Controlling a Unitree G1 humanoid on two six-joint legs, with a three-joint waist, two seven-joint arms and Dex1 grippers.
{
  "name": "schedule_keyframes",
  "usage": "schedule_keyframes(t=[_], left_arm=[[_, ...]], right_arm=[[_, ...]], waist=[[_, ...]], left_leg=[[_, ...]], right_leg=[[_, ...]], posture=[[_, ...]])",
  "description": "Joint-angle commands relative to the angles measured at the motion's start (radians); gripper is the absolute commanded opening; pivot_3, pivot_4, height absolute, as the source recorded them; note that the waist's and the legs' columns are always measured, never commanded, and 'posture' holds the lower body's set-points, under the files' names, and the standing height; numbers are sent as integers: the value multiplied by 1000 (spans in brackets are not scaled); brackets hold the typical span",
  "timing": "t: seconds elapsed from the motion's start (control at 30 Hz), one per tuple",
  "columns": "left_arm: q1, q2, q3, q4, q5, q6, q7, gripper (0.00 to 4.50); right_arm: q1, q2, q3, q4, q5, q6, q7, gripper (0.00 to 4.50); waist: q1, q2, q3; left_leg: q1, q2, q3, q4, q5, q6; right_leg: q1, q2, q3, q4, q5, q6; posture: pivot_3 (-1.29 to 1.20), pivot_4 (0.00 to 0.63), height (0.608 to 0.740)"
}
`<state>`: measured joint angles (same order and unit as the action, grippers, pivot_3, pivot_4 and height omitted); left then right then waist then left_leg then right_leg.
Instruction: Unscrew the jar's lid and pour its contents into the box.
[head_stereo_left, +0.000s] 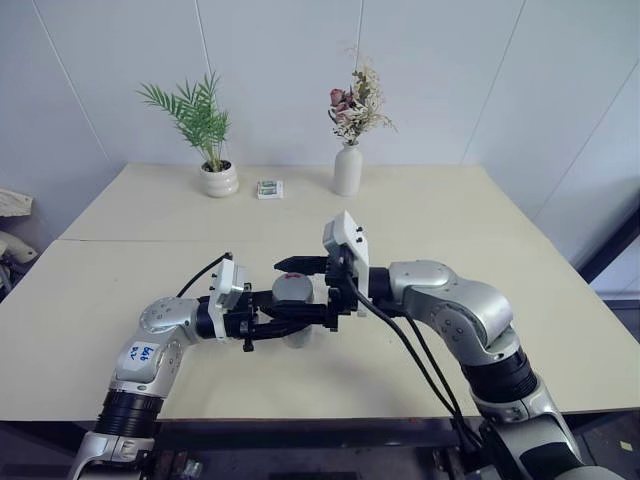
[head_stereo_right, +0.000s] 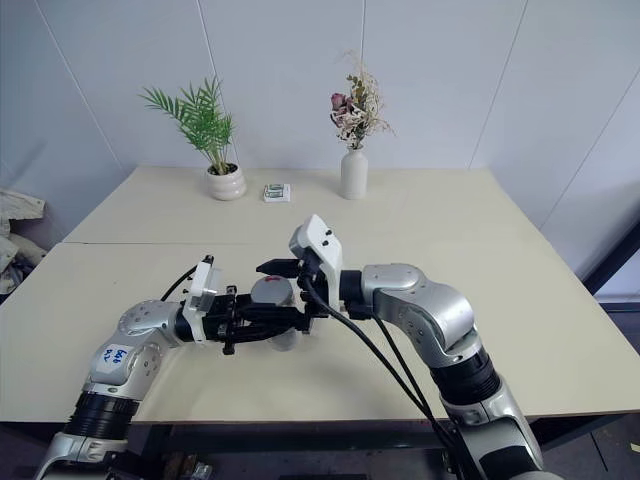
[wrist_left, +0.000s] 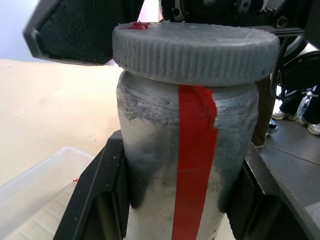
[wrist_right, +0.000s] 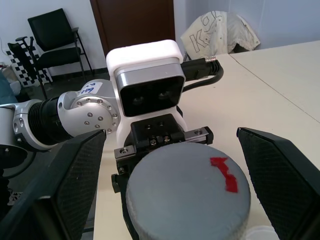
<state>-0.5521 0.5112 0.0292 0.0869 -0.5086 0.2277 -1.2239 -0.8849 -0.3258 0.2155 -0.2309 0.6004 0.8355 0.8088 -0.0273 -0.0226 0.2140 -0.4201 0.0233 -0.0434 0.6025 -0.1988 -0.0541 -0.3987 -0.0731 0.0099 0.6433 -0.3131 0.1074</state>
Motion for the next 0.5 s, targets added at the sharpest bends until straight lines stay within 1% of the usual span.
schedule_keyframes(t=[0.03,0.23,0.5], left_arm=[[-21,4,7,-19,-7,-9,-1,1994],[-22,4,5,-21,-7,-5,-1,1994],[-21,5,3,-25,-7,-4,-3,1994]], right_arm=[[-14,7,-12,-14,-3,-9,-8,4428],[-9,-3,-27,-3,-14,-20,-8,4428],[4,-45,-61,52,-43,-54,-1,4428]], waist=[[-1,0,0],[0,0,0],[-1,0,0]], left_leg=[[0,0,0,0,0,0],[0,0,0,0,0,0],[0,0,0,-1,0,0]], right_leg=[[0,0,0,0,0,0],[0,0,0,0,0,0],[0,0,0,0,0,0]], posture=[[0,150,740],[0,150,740],[0,150,740]])
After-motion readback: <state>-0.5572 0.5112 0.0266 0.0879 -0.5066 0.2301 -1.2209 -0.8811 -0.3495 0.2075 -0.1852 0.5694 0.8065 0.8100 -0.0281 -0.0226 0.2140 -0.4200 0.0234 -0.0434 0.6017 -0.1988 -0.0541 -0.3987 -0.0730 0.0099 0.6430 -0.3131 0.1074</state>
